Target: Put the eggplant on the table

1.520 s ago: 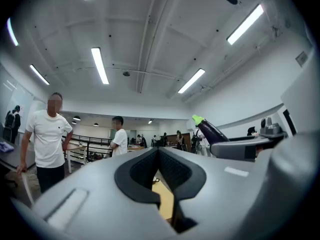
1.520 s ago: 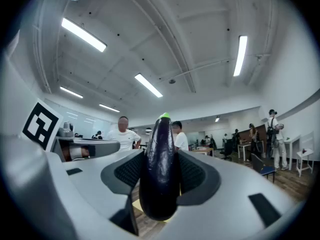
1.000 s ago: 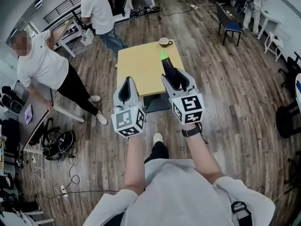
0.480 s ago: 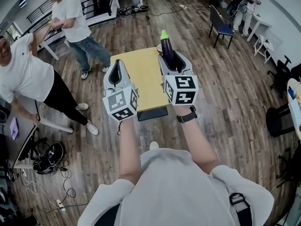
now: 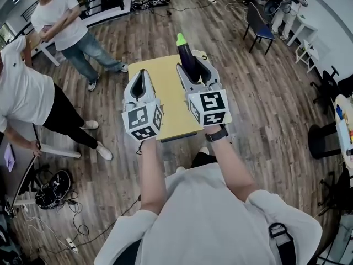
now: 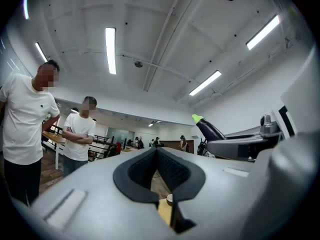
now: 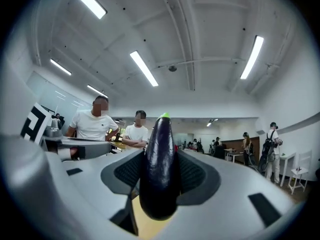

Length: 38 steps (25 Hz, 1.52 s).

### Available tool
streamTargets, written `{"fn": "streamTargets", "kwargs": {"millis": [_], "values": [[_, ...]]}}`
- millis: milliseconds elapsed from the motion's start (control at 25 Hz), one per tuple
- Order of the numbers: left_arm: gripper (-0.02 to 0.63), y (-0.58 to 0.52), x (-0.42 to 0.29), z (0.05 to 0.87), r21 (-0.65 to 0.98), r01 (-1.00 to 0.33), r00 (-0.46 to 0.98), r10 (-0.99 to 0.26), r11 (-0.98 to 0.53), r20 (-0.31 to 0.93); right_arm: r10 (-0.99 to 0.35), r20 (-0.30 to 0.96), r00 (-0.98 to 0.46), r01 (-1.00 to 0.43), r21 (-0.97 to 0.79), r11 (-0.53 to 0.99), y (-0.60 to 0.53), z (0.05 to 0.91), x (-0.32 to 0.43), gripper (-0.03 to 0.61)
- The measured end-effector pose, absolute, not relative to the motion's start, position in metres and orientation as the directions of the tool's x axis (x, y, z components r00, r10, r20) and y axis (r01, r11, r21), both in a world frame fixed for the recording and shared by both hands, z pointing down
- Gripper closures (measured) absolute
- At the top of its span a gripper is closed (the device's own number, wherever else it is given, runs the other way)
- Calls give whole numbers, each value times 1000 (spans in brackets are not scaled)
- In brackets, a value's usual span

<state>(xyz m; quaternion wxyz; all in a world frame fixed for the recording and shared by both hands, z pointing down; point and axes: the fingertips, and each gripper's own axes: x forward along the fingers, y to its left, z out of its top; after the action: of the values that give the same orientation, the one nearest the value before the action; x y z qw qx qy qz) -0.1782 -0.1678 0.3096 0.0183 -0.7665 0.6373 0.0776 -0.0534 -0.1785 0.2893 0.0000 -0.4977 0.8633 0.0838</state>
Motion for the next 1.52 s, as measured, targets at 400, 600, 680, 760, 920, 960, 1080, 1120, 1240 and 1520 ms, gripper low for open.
{"fn": "streamTargets", "kwargs": {"millis": [400, 600, 680, 760, 920, 960, 1080, 1120, 1240, 1520], "values": [[623, -253, -203, 351, 52, -985, 163, -985, -166, -55, -824, 36, -566, -823, -90, 561, -275, 345, -78, 379], [621, -301, -187, 364, 20, -986, 165, -986, -165, -17, -800, 84, -594, -804, -29, 594, -322, 371, -80, 377], [621, -322, -178, 369, 14, -986, 168, -986, -168, -5, -789, 113, -605, -795, -26, 606, -342, 384, -77, 377], [621, -341, -175, 381, 15, -984, 176, -984, -176, 26, -774, 154, -615, -787, -59, 614, -360, 399, -78, 377], [620, -363, -175, 422, 35, -984, 178, -975, -175, 135, -763, 231, -604, -794, -86, 602, -387, 434, -80, 377], [618, -370, -175, 430, 44, -984, 180, -972, -175, 153, -761, 241, -602, -795, -92, 600, -395, 442, -79, 377], [618, -392, -172, 454, 53, -982, 187, -962, -180, 196, -750, 253, -611, -790, -134, 599, -420, 469, -80, 377], [618, -398, -173, 463, 54, -982, 190, -958, -182, 216, -743, 265, -614, -788, -150, 598, -426, 480, -81, 377], [618, -412, -180, 492, 69, -982, 191, -943, -179, 274, -725, 343, -598, -798, -163, 581, -439, 523, -88, 377], [617, -436, -189, 557, 89, -980, 198, -906, -178, 374, -662, 499, -560, -811, -166, 561, -457, 615, -95, 377]]}}
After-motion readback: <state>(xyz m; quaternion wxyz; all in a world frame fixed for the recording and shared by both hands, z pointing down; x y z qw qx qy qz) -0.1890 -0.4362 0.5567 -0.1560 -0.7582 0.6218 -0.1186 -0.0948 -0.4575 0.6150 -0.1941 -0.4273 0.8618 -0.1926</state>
